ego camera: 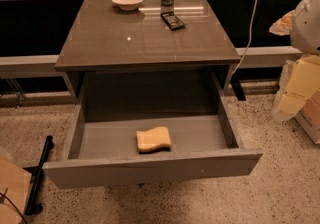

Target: Pick sponge from top drawer and place on counter

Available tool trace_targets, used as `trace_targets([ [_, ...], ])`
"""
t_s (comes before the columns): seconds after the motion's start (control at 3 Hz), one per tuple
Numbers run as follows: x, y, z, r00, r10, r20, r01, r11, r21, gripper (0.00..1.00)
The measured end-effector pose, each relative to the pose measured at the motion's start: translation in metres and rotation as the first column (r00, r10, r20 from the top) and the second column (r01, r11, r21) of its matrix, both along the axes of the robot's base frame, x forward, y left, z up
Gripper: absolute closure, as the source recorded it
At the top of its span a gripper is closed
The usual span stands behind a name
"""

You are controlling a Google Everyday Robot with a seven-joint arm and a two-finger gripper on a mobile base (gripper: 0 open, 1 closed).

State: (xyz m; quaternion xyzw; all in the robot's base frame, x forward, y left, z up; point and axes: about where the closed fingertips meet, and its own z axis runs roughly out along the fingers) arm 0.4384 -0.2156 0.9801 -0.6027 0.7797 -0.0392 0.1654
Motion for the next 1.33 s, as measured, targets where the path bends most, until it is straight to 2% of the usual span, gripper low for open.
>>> trace_targets([
  [0.33, 0.000, 0.000, 0.000, 1.0000, 0.000, 0.000, 0.000, 1.000, 0.000, 0.00],
  [0.67, 0.006, 0.012, -0.014, 1.0000, 0.005, -0.004, -0.004, 0.999, 0.040, 0.00],
  [1.0, 0.017, 0.032, -0.045, 0.9998, 0.021, -0.007, -0.020, 0.992, 0.121, 0.00],
  [1.33, 0.043, 0.061, -0.083, 0.9989, 0.047, 0.001, -0.046, 0.970, 0.238, 0.00],
])
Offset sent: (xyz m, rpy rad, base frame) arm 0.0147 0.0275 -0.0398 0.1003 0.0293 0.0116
